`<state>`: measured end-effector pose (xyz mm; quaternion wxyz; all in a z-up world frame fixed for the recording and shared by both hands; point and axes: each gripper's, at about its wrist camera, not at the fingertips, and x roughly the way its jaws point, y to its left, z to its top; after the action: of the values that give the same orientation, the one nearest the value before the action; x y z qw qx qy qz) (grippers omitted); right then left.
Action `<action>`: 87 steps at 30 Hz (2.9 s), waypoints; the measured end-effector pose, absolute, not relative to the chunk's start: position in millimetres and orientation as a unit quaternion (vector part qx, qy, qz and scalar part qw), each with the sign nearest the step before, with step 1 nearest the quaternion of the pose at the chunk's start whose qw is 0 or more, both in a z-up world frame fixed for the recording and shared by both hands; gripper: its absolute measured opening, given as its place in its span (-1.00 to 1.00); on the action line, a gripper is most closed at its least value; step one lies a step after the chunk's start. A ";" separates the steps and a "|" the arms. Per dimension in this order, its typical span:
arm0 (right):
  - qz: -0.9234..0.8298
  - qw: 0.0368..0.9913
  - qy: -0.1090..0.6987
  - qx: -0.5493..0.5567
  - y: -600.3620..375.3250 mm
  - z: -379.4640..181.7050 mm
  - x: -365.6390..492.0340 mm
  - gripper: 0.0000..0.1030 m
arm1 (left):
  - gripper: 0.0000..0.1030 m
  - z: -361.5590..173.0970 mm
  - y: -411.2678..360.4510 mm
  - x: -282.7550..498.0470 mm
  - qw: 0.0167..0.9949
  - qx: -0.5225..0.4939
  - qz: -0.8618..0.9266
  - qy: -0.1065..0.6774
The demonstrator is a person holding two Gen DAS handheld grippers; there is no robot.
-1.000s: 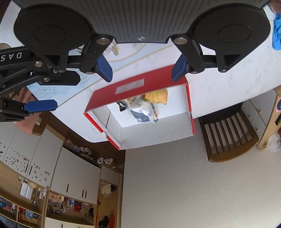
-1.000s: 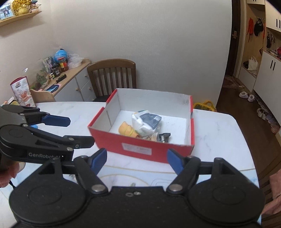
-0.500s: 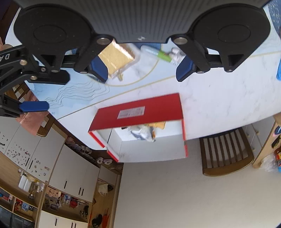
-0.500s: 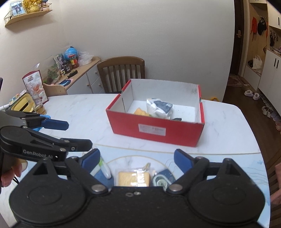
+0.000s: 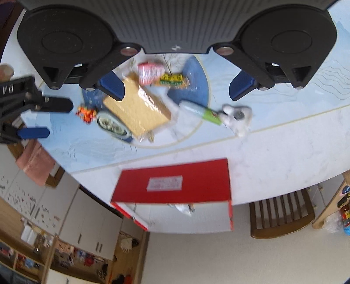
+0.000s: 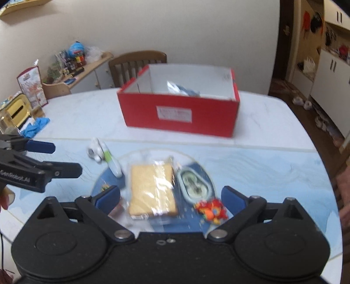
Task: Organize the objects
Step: 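Move both grippers back toward the remaining items on the mat, then grasp the pink roll with the left gripper while the right grasps the red dragon keychain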
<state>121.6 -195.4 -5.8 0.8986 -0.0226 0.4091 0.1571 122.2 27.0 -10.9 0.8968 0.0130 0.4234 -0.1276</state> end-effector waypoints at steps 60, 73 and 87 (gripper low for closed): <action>0.121 0.880 0.456 -0.052 -211.8 -75.3 167.7 -0.27 | -0.49 -81.8 -15.2 123.0 0.873 0.127 -0.177 0.436; 0.134 0.888 0.438 -0.033 -218.9 -50.5 154.6 -0.28 | -0.55 -66.1 4.8 121.3 0.884 0.073 -0.171 0.429; 0.157 0.900 0.406 -0.033 -215.5 5.8 147.9 -0.28 | -0.55 -25.8 15.3 133.8 0.885 0.045 -0.155 0.436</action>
<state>147.9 -215.5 5.8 0.8996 -0.0330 0.4060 0.1575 133.8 15.4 -25.8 0.8851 0.0447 0.4364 -0.1552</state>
